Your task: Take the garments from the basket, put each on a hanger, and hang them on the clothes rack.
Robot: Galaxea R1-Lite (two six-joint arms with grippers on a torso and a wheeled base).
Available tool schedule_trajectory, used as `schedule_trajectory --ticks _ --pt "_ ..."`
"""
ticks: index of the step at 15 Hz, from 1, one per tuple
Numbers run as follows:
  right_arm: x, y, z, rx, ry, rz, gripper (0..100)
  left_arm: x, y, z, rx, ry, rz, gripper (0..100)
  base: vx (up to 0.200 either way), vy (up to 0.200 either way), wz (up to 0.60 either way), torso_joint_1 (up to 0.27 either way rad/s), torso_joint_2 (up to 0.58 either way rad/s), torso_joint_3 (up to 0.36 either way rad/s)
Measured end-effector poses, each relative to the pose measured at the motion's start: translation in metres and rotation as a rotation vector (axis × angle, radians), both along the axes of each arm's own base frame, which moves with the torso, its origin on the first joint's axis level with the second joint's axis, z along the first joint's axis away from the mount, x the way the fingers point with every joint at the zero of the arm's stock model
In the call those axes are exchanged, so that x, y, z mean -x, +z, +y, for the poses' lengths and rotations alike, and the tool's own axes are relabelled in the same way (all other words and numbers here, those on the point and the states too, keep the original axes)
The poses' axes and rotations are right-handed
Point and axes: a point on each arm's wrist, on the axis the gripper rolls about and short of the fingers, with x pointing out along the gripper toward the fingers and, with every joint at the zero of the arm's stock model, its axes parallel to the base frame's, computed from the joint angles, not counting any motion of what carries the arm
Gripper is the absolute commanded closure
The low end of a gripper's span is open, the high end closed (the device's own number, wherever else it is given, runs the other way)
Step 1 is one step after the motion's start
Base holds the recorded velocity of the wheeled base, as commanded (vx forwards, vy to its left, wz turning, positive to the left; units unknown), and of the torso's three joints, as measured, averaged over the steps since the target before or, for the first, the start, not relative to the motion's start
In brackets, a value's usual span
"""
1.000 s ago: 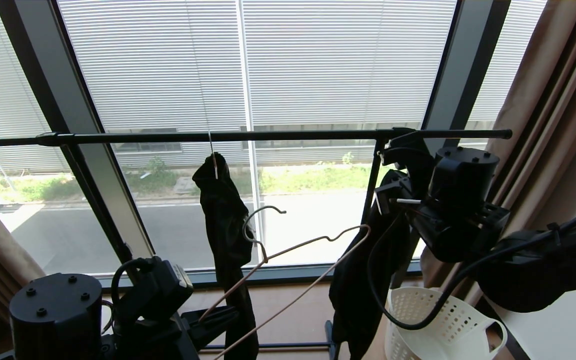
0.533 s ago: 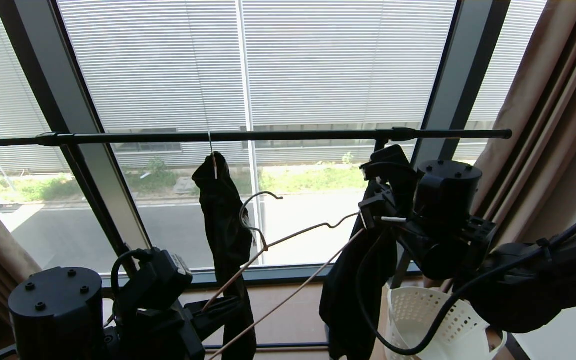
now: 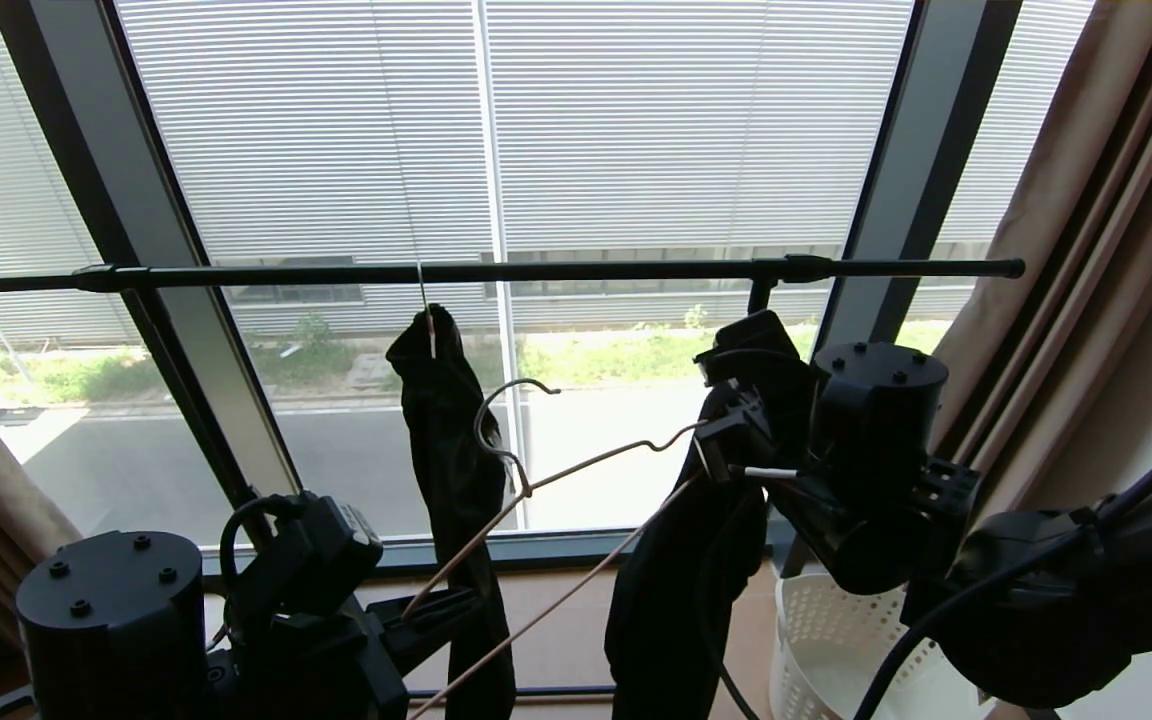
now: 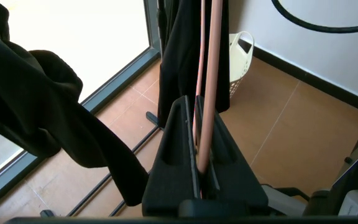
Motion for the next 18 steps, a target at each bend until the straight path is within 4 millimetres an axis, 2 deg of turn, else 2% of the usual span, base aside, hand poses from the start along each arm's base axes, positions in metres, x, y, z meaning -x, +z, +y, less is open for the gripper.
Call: schedule_trajectory --ticks 7,18 --pt "0.021 0.001 0.02 -0.031 0.081 -0.038 100 0.0 -0.001 0.0 -0.003 -0.001 0.001 100 0.0 0.0 0.0 0.0 0.0 0.0" --pt "0.072 0.019 0.048 -0.13 0.247 -0.053 100 0.0 -0.002 0.001 -0.006 0.003 0.004 100 0.0 0.0 0.0 0.0 0.0 0.0"
